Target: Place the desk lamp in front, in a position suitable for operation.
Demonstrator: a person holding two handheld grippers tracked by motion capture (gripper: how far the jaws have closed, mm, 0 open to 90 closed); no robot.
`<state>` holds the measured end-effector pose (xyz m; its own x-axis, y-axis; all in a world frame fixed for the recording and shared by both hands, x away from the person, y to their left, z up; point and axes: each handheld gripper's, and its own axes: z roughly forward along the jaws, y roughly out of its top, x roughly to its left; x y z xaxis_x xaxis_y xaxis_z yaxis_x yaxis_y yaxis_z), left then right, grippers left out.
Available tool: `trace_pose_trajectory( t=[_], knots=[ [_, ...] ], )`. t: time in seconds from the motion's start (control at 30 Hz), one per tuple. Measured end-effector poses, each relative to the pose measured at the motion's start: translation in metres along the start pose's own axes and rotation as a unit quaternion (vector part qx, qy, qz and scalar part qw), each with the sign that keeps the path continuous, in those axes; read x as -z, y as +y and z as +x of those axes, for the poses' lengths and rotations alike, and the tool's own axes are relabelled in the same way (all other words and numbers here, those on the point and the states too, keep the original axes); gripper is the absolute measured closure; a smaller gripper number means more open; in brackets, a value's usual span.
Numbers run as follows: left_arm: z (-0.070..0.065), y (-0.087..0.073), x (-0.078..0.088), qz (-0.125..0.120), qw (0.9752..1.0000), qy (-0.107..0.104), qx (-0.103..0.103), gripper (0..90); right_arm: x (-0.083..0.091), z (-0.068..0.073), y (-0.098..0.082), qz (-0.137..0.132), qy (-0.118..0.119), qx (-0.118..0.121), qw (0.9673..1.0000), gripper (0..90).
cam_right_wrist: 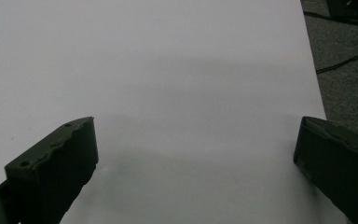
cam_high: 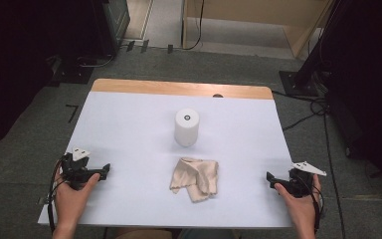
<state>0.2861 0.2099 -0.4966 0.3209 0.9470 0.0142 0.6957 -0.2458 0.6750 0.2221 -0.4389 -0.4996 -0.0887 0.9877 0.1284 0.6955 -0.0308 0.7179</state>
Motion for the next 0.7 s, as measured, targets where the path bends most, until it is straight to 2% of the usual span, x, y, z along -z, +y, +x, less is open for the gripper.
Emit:
trace_pose_trajectory(
  t=[0.07, 0.13, 0.17, 0.2, 0.3, 0.47, 0.57, 0.6, 0.67, 0.7],
  knots=[
    [0.000, 0.000, 0.000, 0.000, 1.0000, 0.000, 0.000, 0.0, 0.005, 0.012, 0.002, -0.006, -0.004, 0.012, 0.9999, 0.0],
    [0.000, 0.000, 0.000, 0.000, 1.0000, 0.000, 0.000, 0.0, 0.010, 0.024, 0.006, -0.018, 0.004, 0.025, 0.9995, 0.0],
    [0.000, 0.000, 0.000, 0.000, 1.0000, 0.000, 0.000, 0.0, 0.010, 0.024, 0.006, -0.018, 0.004, 0.025, 0.9995, 0.0],
    [0.000, 0.000, 0.000, 0.000, 1.0000, 0.000, 0.000, 0.0, 0.013, 0.036, 0.011, -0.026, 0.014, 0.036, 0.9989, 0.0],
    [0.000, 0.000, 0.000, -0.001, 1.0000, 0.000, 0.001, 0.0, 0.016, 0.055, 0.018, -0.034, 0.028, 0.054, 0.9976, 0.0],
    [-0.002, 0.000, 0.001, 0.001, 1.0000, 0.006, 0.004, 0.0, 0.018, 0.076, 0.027, -0.043, 0.063, 0.065, 0.9950, 0.0],
    [-0.003, 0.000, 0.001, 0.002, 0.9999, 0.009, 0.008, 0.0, 0.016, 0.084, 0.030, -0.044, 0.074, 0.069, 0.9939, 0.0],
    [-0.003, 0.001, 0.001, 0.003, 0.9999, 0.011, 0.010, 0.0, 0.014, 0.092, 0.032, -0.043, 0.084, 0.076, 0.9926, 0.0],
    [-0.003, 0.001, 0.001, 0.004, 0.9999, 0.012, 0.009, 0.0, 0.013, 0.095, 0.033, -0.042, 0.087, 0.077, 0.9924, 0.0],
    [-0.003, 0.001, 0.002, 0.004, 0.9999, 0.012, 0.009, 0.0, 0.011, 0.102, 0.034, -0.051, 0.085, 0.083, 0.9916, 4.3]
  ],
)
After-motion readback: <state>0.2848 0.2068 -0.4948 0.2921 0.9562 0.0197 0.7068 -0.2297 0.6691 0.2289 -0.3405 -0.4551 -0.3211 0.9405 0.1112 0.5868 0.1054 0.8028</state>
